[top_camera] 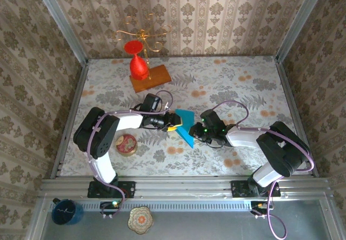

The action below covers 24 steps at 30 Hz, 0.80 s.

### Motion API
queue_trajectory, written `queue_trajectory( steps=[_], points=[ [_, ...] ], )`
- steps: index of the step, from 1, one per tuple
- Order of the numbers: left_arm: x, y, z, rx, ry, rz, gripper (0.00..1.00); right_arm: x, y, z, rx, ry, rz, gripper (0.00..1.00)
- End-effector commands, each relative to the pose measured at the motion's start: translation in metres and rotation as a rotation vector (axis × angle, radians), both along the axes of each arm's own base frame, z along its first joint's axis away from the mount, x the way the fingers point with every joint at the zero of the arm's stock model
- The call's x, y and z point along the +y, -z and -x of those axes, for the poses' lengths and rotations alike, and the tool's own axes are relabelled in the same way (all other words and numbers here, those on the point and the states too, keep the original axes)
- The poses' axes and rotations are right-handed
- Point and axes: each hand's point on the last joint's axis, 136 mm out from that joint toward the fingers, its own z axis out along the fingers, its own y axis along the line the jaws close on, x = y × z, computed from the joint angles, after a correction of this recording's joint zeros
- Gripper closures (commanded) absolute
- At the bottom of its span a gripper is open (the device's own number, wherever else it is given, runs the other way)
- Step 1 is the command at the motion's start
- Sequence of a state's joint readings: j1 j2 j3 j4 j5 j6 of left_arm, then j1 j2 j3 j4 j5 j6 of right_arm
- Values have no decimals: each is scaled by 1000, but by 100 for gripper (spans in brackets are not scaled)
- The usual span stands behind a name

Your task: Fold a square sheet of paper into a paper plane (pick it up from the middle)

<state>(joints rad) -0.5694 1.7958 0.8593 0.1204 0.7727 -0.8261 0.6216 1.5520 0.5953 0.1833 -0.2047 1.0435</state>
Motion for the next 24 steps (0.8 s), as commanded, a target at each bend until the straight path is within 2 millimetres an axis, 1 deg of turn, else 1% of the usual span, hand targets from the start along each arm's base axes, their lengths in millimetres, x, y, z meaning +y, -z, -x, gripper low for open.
queue_trajectory(
  steps=[1,8,12,15,17,19,22,23,24],
  points=[
    [-4,-4,-5,-38,55,53,57,-5,6,0,8,0,31,77],
    [-8,-3,-7,-48,73,74,66,-3,9,0,18,-8,33,78],
    [-6,-1,-6,-47,75,67,79,-5,6,-3,8,-11,34,78],
    [-3,-2,-9,-53,50,56,88,-9,-1,-7,-25,-16,41,77],
    [0,-4,-13,-66,20,36,91,-14,-11,-10,-70,-29,65,74],
    [4,-9,-17,-84,-21,10,94,-21,-21,-13,-137,-60,127,68],
    [10,-17,-25,-105,-96,-27,94,-35,-32,-14,-235,-115,266,60],
    [11,-21,-26,-108,-111,-30,94,-39,-31,-13,-252,-135,317,58],
    [15,-22,-31,-124,-148,-54,94,-41,-41,-13,-298,-147,350,56]
  ],
)
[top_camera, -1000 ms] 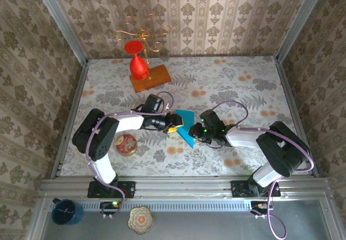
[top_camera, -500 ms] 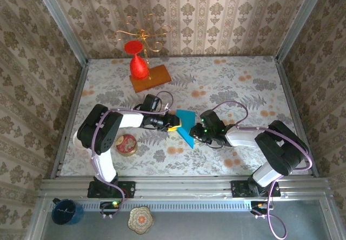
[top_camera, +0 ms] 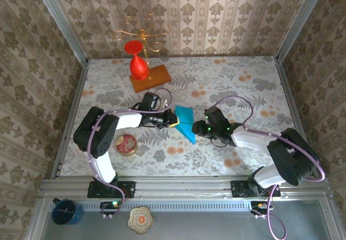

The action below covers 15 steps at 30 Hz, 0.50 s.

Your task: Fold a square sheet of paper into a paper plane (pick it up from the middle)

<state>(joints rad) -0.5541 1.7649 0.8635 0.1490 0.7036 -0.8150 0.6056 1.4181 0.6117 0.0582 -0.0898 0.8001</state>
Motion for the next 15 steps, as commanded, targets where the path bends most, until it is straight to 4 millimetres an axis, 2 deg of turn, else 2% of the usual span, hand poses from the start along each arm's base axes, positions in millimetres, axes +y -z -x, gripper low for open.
queue_trajectory(
  steps=[1,5,9,15],
  points=[
    [11,-14,-13,-36,-121,-51,94,-18,-15,-3,-135,-69,214,56],
    [20,-15,-18,-18,-187,-132,94,-9,-26,-5,-234,-144,286,56],
    [21,-14,-23,2,-223,-162,95,18,-35,-6,-341,-249,343,55],
    [19,-11,-23,47,-235,-194,95,55,-17,-13,-374,-383,436,57]
  ],
)
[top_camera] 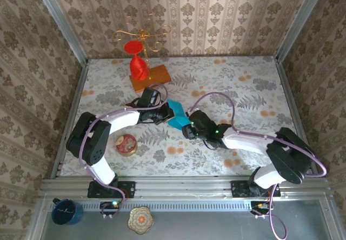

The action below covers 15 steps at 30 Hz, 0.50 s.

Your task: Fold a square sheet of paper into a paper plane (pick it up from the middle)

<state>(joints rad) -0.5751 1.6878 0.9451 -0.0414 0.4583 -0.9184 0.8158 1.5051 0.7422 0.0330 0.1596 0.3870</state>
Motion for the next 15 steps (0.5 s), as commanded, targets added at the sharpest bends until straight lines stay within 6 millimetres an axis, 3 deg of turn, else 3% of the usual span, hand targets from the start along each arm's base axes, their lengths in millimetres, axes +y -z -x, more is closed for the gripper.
queue_trajectory(
  steps=[1,7,15],
  points=[
    [2,3,0,46,-37,-34,95,10,2,-14,-77,-47,89,58],
    [-1,1,2,75,-40,-28,95,19,14,-22,-73,-66,117,61],
    [-4,0,4,92,-35,-30,95,12,27,-22,-83,-47,169,60]
  ],
)
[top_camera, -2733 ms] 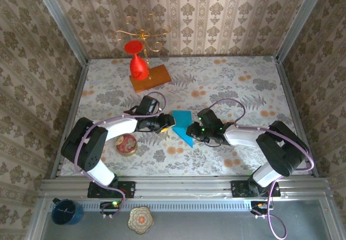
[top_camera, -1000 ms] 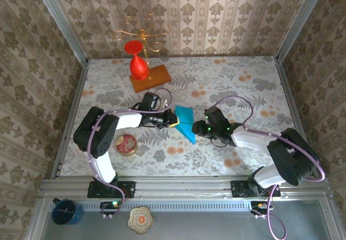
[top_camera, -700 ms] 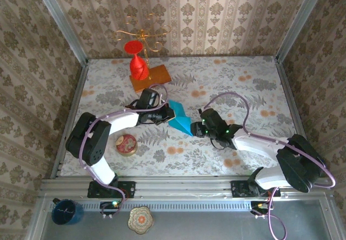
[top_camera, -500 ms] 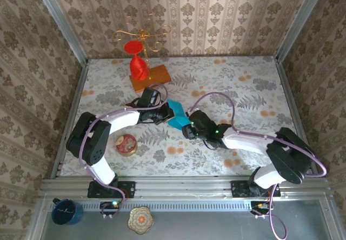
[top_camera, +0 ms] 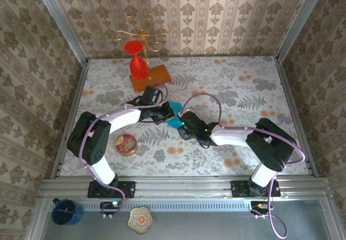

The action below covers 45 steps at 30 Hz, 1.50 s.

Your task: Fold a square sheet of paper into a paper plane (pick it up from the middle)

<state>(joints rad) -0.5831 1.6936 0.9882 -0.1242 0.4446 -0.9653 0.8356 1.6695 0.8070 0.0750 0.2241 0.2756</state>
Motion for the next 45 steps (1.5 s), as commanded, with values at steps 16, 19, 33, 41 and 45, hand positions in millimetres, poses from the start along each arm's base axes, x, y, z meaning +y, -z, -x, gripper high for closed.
queue_trajectory(
  steps=[16,19,33,41,45],
  points=[
    [-5,2,2,47,-8,-3,94,-1,2,-5,-119,-15,148,63],
    [-5,2,3,51,-8,-3,94,-3,3,-5,-133,-19,177,64],
    [-3,2,4,56,-10,-12,92,-9,10,-1,-153,-62,252,79],
    [2,1,3,53,-25,-23,79,-10,7,1,-152,-74,246,90],
    [20,0,2,32,-72,-55,64,-9,10,10,-118,-96,221,94]
  ],
)
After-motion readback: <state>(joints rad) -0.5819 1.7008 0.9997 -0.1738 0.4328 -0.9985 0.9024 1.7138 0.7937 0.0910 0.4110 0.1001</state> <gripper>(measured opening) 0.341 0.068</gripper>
